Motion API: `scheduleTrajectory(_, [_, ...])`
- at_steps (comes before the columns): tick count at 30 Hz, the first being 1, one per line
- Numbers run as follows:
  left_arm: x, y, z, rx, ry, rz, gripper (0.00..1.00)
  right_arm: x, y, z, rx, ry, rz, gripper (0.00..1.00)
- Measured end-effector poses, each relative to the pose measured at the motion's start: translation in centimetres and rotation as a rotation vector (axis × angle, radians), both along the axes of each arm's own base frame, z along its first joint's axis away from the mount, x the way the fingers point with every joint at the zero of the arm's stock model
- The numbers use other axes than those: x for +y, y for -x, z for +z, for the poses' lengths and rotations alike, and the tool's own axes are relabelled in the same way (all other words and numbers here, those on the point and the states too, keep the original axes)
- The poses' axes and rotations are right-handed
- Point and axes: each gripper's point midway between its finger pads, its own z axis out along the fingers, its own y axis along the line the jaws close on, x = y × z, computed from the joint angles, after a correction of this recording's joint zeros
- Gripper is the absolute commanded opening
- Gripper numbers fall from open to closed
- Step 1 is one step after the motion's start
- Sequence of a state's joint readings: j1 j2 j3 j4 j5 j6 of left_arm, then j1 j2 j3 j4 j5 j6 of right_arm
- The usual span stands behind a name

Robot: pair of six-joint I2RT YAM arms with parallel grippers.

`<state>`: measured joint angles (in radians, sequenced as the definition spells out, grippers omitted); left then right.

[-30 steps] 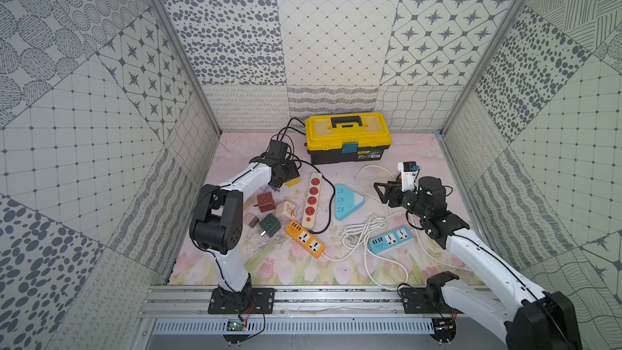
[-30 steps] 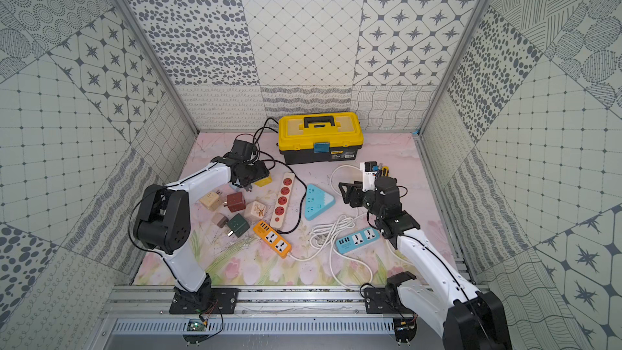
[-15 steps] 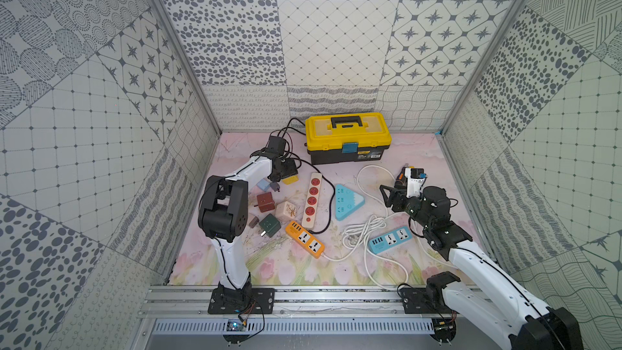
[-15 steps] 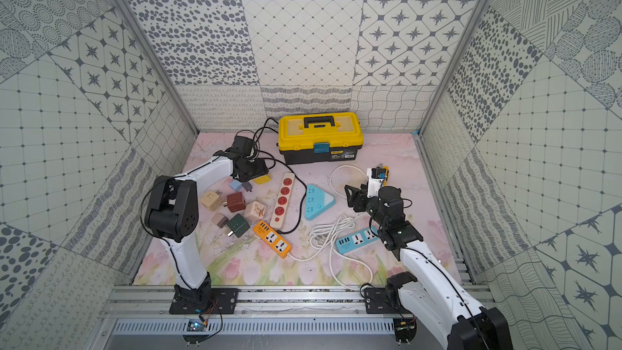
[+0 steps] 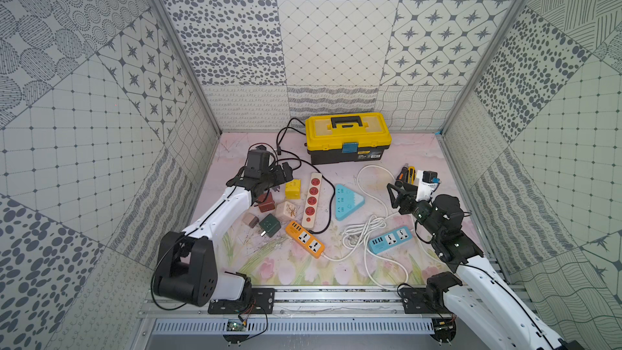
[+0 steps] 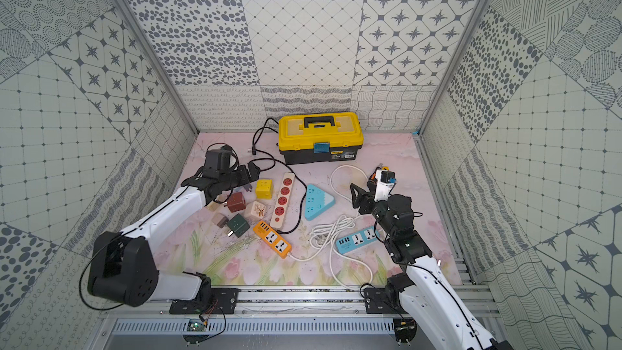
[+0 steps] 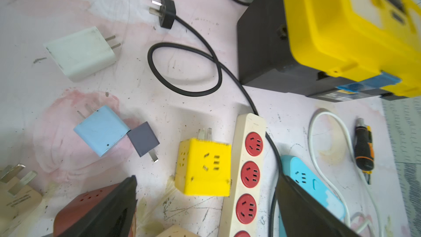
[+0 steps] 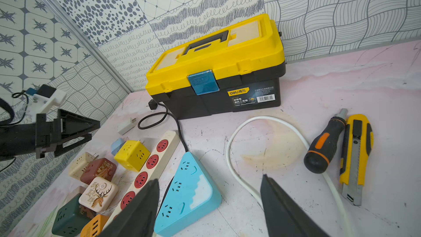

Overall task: Pull the plug off the socket
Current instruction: Place the plug at the center of the board.

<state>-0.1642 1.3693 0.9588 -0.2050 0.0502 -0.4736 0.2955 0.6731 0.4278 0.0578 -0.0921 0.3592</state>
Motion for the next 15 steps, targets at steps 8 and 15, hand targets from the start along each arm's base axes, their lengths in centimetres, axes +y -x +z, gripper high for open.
scheduleTrajectory(8, [0.5,6.4,2.0,-0.252,0.108,0.001,1.0,-2.9,0.6,-0.5,-0.05,-0.043,-0.142,1.0])
scheduleTrajectory(15, [1.1,10.0,2.7,-0.433,0.187,0.019,0.99,-7.1,-0.7,-1.4,-0.067,-0.078,-0.329,1.0])
